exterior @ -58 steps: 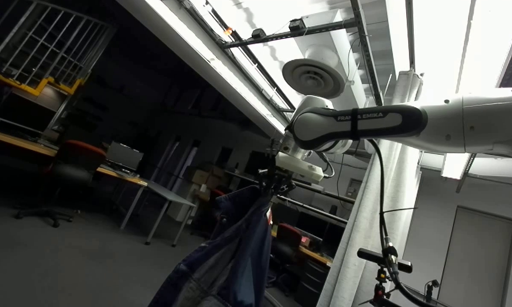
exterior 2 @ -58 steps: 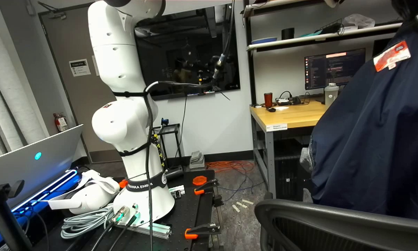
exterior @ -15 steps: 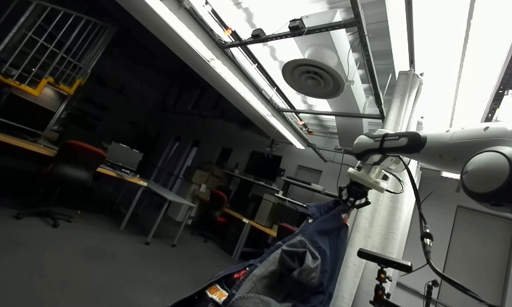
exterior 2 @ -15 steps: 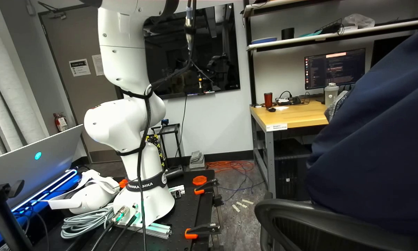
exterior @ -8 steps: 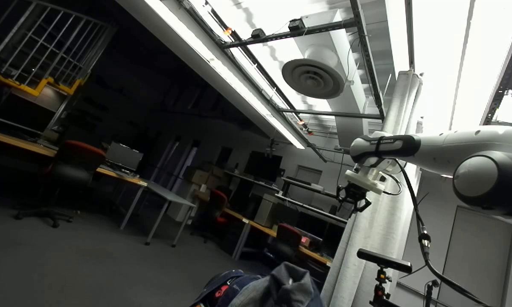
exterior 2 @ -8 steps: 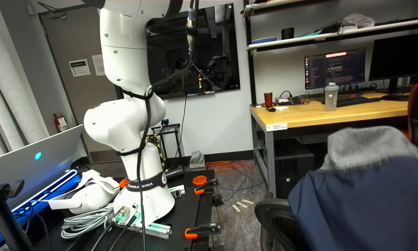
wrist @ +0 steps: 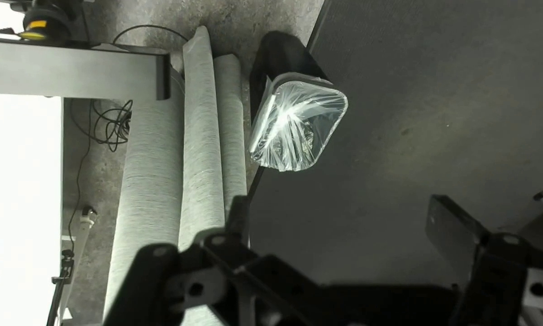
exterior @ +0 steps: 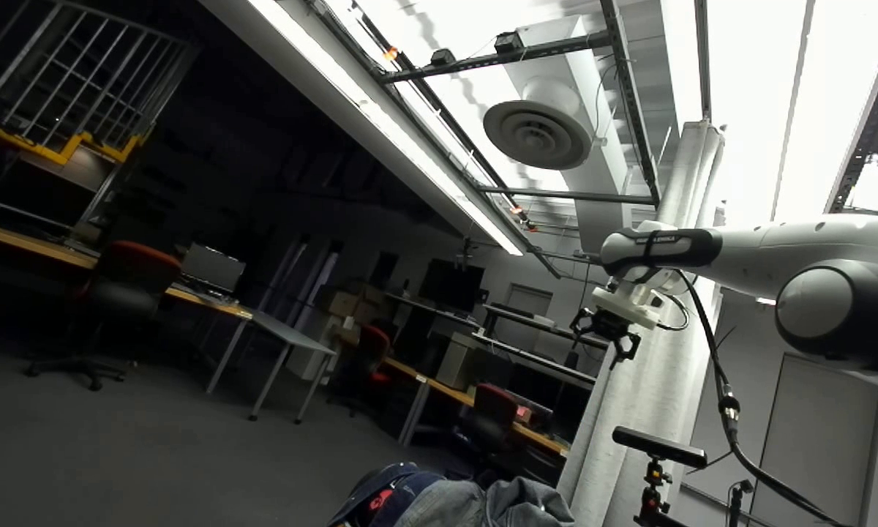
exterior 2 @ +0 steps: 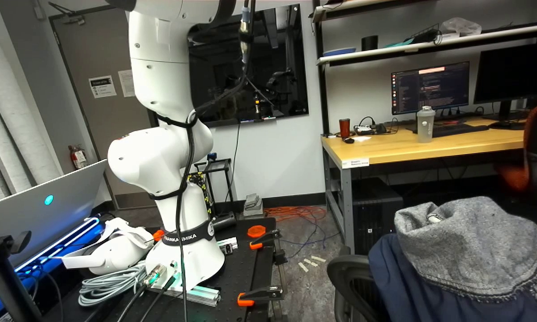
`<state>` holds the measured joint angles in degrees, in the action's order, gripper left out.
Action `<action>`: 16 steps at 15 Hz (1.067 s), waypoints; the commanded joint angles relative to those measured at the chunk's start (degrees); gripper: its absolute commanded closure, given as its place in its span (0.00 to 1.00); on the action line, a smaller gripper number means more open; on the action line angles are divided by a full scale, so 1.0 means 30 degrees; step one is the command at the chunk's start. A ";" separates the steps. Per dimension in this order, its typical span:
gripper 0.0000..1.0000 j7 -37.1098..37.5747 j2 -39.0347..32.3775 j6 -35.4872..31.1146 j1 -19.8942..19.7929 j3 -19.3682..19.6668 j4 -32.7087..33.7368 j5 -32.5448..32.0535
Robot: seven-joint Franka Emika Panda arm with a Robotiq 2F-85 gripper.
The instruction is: Pick the cloth and put it on the back rest of the chair
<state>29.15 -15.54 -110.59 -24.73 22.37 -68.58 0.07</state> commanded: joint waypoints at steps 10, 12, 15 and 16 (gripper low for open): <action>0.00 -0.1470 0.2518 -0.3802 0.3307 -0.2117 -0.5672 -0.2940; 0.00 -0.1850 0.3141 -0.5029 0.3991 -0.2714 -0.7679 -0.3478; 0.00 -0.2341 0.4071 -0.6781 0.4933 -0.3372 -1.0691 -0.4280; 0.00 -0.2517 0.4429 -0.7364 0.5164 -0.3610 -1.1748 -0.4454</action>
<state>24.09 -7.91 -127.23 -11.31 12.75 -92.92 -10.77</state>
